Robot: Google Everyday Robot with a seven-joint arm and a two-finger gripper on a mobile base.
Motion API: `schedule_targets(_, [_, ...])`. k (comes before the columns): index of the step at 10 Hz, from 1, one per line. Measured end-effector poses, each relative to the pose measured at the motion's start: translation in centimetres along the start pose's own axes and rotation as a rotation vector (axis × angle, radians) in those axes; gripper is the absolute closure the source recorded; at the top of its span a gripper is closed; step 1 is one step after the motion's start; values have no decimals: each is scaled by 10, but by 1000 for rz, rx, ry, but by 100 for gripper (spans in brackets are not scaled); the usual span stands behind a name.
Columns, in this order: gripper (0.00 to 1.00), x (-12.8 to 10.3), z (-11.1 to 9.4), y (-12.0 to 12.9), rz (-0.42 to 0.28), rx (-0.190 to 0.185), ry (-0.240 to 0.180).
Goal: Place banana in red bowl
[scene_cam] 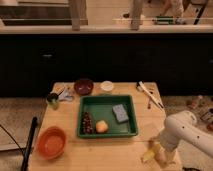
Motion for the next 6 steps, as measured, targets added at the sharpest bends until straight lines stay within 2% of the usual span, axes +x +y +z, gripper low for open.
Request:
schedule_targets(2, [23,-15,-5,-4,-45,26,-3])
schedule_targets(5, [24,-36,-4,-6,-116,61,-38])
schedule_targets(6, [31,-38,-1,-4,-122,66,-45])
